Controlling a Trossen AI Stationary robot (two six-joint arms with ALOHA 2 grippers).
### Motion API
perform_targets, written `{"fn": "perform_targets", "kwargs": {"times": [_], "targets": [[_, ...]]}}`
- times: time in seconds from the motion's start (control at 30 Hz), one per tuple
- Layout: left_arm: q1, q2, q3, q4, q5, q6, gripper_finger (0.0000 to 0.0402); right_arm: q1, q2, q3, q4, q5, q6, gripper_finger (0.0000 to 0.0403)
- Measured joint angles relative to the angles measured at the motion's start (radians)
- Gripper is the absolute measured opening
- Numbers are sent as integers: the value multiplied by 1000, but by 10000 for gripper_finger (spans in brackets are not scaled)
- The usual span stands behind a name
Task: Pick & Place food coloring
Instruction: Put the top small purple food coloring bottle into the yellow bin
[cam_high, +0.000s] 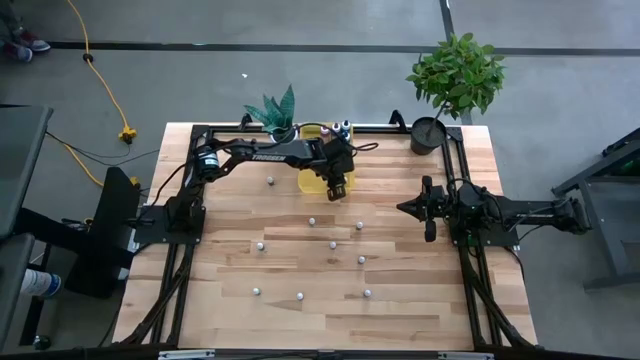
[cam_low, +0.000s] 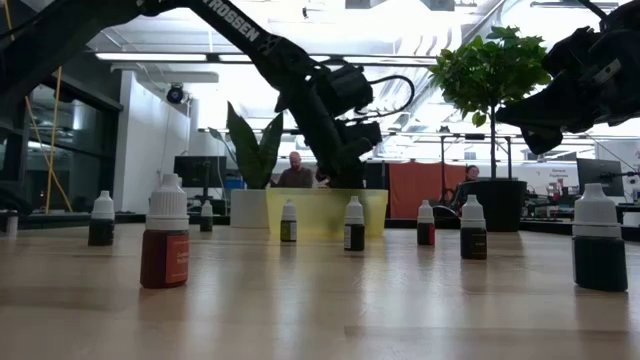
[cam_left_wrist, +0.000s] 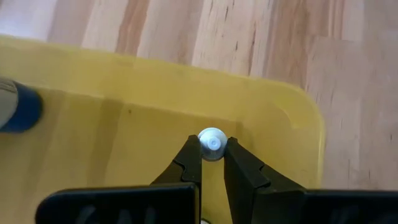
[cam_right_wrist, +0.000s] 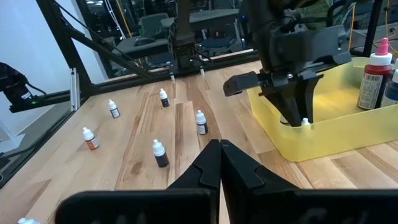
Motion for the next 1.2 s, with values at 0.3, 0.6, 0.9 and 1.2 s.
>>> {"fn": "perform_targets", "kwargs": {"times": [0.3, 0.6, 0.9, 1.2], "targets": [[0, 0, 0, -13, 0, -1, 35, 0, 0, 0, 0, 0, 0, 0], [0, 0, 0, -24, 0, -3, 85, 0, 0, 0, 0, 0, 0, 0], [0, 0, 0, -22, -1, -3, 89, 0, 0, 0, 0, 0, 0, 0], [0, 0, 6, -19, -27, 1, 90, 0, 0, 0, 0, 0, 0, 0]]}}
